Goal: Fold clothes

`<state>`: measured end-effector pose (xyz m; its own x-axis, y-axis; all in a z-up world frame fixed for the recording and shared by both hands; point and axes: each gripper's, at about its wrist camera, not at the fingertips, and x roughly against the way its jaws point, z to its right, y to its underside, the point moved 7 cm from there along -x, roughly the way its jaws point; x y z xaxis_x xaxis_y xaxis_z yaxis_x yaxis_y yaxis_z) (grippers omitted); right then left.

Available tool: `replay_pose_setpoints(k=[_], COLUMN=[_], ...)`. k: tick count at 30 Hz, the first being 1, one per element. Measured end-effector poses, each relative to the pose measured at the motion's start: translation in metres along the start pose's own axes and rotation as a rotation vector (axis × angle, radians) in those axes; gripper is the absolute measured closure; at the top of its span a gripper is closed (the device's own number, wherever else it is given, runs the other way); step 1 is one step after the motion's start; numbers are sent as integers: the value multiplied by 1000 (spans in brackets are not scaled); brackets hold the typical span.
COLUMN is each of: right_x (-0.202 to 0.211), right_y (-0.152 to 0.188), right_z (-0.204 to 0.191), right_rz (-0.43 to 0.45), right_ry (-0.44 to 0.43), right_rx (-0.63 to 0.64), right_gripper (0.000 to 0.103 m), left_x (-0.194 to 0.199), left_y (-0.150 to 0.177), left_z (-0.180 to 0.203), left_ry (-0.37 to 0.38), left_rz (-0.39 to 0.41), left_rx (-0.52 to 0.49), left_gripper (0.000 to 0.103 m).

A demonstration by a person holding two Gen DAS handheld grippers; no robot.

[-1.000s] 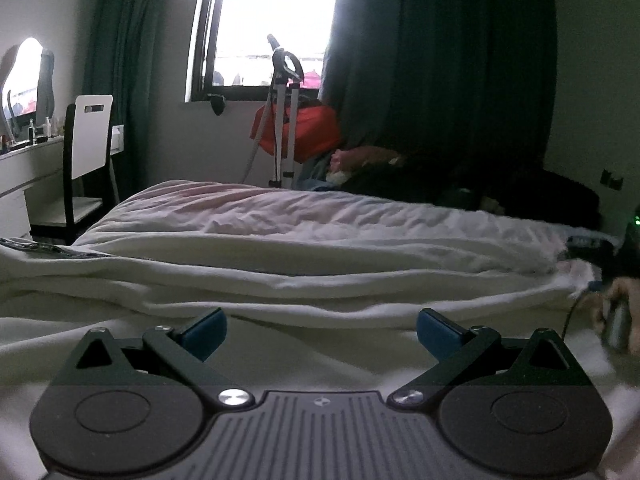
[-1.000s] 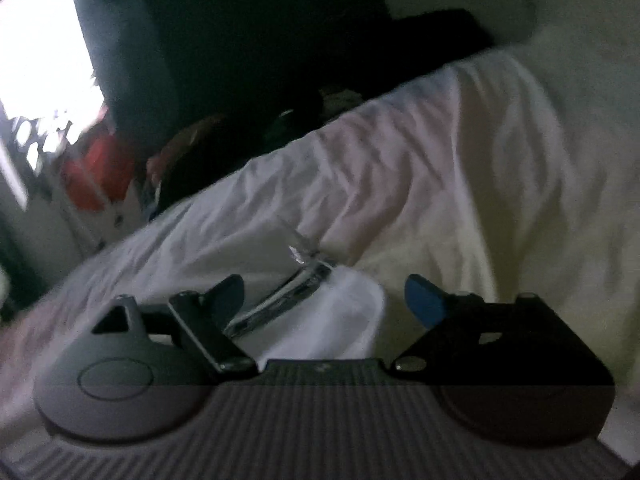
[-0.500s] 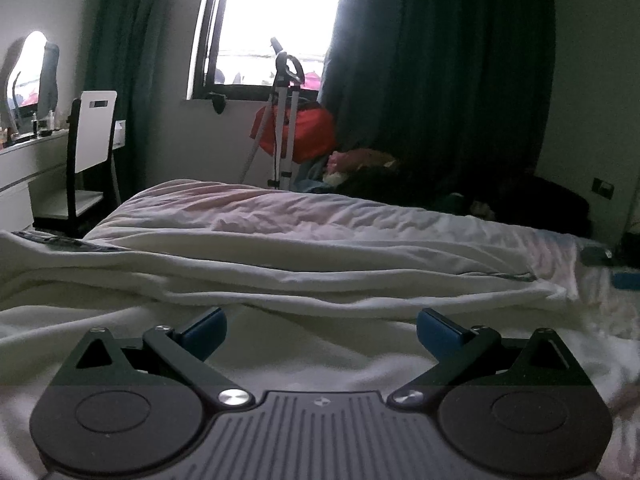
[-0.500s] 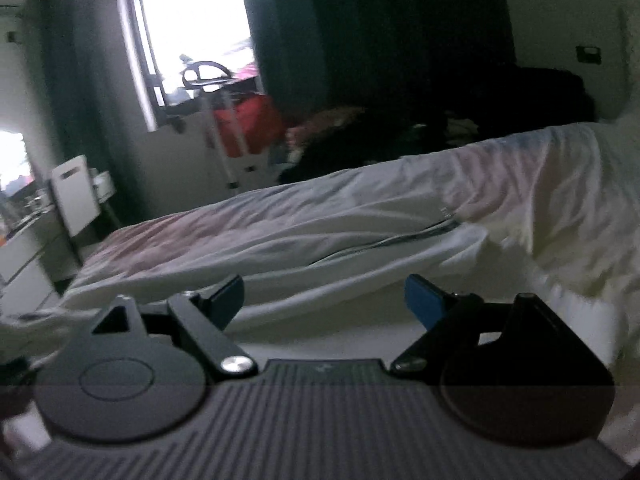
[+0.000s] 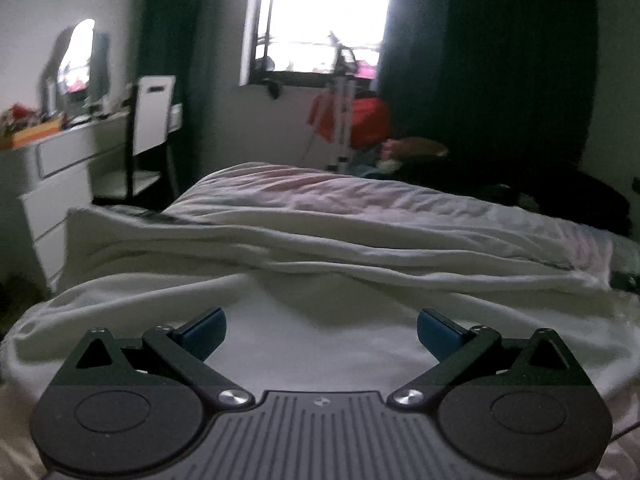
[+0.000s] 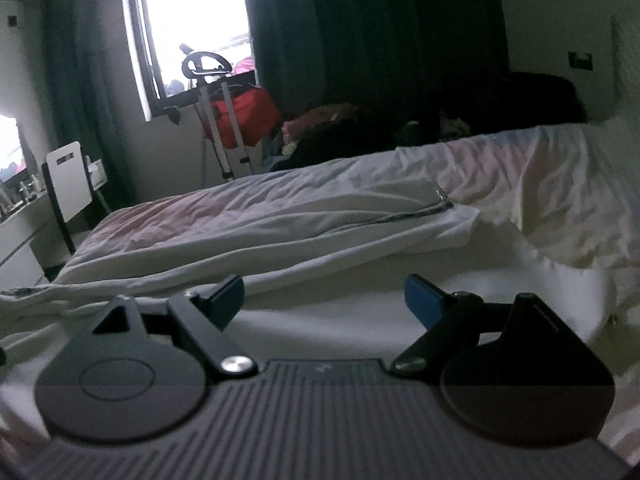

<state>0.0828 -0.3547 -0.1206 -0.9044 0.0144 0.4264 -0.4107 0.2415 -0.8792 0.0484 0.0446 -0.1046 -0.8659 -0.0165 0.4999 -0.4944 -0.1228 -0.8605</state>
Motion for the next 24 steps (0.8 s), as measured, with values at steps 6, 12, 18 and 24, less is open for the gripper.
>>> replay_pose_setpoints(k=[6,12,18,24], right_x=[0,-3,-4,-4], right_y=[2,1,2,3], right_z=[14,30,37,39], right_rz=[-11,-27,-46,-51], right_ry=[-5,-2,27,29], right_rx=[-53,-120,-138,-144], right_gripper=[15,15,15,15], left_x=[-6,-8,-21,-45], left_y=[-2,13,39,67], left_z=[-50,-78,-124,-159], left_ry=[-58,-87,-141,-254], left_rz=[-113,-268,-435,-529], left_rx=[214,384,676,852], left_gripper=[0,1,1,2])
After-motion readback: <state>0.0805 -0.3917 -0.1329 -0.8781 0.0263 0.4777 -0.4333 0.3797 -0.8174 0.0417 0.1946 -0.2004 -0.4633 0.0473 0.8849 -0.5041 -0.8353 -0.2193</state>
